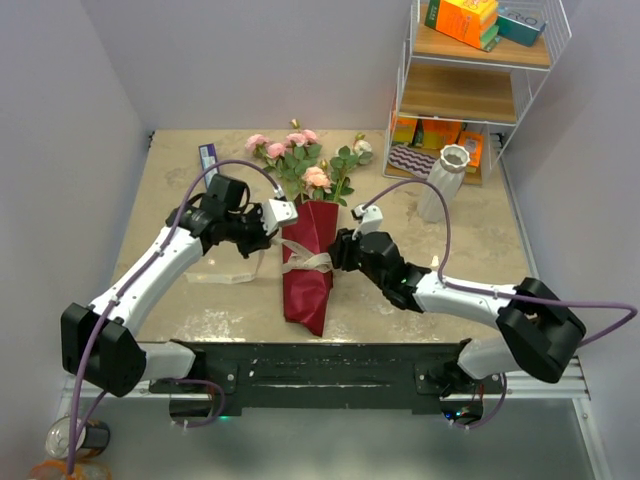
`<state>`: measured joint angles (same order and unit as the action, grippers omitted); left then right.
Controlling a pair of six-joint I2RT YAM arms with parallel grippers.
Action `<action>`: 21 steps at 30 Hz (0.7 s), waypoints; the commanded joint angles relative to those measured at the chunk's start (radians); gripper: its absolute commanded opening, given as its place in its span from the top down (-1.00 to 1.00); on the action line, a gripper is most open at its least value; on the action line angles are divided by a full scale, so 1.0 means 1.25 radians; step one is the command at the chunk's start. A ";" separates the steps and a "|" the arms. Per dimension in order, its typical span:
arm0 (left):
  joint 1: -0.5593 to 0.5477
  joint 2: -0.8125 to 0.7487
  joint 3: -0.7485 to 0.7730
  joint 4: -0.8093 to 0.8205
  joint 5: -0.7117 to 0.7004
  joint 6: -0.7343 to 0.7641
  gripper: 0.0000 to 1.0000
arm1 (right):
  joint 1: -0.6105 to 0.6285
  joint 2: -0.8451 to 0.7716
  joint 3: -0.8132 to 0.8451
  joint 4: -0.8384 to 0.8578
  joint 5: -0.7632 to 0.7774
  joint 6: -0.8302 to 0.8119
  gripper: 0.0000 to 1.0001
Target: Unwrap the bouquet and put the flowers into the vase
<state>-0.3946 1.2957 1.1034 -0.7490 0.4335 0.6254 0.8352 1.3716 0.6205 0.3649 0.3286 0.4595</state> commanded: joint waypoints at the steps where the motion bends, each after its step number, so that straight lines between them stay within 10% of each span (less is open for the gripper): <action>1: 0.005 -0.003 0.008 -0.013 0.005 0.005 1.00 | -0.004 0.023 0.051 0.071 -0.188 0.038 0.05; 21: 0.005 -0.013 -0.021 0.019 -0.006 -0.003 1.00 | -0.004 0.059 0.104 -0.035 -0.264 0.012 0.14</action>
<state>-0.3939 1.2968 1.0840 -0.7486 0.4271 0.6228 0.8345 1.4918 0.7582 0.3355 -0.0101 0.5068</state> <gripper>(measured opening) 0.015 0.440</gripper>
